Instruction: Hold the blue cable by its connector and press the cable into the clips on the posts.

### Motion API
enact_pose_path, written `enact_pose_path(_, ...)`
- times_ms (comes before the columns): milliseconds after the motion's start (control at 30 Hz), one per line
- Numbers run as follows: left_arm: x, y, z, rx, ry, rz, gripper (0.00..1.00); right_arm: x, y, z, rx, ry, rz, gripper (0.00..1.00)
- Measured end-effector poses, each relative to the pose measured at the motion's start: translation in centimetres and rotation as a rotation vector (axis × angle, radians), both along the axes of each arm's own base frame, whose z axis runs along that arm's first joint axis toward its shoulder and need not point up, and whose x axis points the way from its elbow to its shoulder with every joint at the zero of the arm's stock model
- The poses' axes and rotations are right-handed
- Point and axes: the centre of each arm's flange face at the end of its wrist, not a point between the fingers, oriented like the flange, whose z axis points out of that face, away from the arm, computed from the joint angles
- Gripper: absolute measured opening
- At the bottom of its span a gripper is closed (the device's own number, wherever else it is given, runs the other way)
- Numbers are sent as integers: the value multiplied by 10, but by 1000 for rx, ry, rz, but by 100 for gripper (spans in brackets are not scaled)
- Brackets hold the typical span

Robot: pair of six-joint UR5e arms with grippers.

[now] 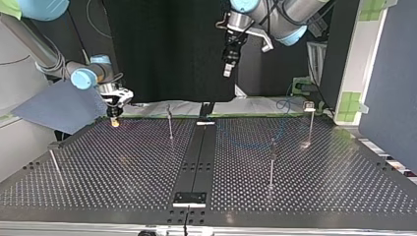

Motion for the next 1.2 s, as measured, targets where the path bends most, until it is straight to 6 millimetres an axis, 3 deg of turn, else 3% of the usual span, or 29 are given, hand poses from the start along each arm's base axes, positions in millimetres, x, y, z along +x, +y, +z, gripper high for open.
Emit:
enact_pose_path(267,-14,9,-4,21,-13,12,100,3,1,9,-7,-2,4,0)
enact_pose_path(1200,-15,10,-3,18,-19,13,100,3,1,9,-7,-2,5,0)
